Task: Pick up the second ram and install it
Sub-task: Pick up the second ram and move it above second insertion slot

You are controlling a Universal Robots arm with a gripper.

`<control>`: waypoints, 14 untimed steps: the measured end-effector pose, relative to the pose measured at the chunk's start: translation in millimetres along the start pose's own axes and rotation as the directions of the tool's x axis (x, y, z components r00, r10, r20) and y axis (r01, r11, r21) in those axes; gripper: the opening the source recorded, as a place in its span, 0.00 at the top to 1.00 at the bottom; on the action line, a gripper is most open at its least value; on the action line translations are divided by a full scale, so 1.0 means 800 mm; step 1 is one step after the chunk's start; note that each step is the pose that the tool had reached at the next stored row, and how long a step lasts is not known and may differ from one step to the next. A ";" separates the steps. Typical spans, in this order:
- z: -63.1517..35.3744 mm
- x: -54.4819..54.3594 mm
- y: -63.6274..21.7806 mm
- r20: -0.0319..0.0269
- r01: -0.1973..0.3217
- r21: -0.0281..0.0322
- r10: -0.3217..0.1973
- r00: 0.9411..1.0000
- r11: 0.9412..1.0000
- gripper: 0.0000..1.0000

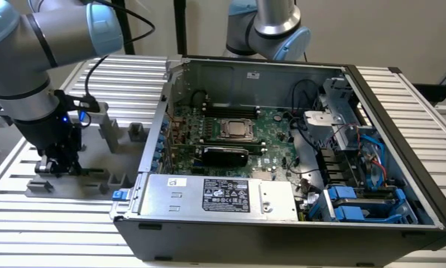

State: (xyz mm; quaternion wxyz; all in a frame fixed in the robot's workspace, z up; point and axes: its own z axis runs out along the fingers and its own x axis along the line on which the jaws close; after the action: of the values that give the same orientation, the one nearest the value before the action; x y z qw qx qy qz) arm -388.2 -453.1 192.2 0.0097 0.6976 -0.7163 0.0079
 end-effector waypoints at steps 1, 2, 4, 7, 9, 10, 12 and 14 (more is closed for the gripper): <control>0.000 0.000 0.000 0.000 -0.001 0.000 0.001 1.000 1.000 1.00; 0.000 0.000 0.000 0.000 -0.001 0.000 0.001 1.000 1.000 1.00; 0.000 0.000 0.000 0.000 -0.001 0.000 0.001 1.000 1.000 1.00; 0.000 0.000 0.000 0.000 -0.001 0.000 0.001 1.000 1.000 1.00; -0.001 0.000 0.000 0.000 -0.001 0.000 0.001 1.000 1.000 1.00; -0.001 0.000 0.000 0.000 -0.001 0.001 0.001 1.000 1.000 1.00; -0.005 0.000 0.000 0.000 -0.001 0.000 0.001 1.000 1.000 1.00; -0.010 0.000 0.000 0.000 -0.001 0.000 0.001 1.000 1.000 1.00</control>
State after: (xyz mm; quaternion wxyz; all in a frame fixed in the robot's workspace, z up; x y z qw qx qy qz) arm -388.2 -453.1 200.0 0.0096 0.6973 -0.7167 0.0079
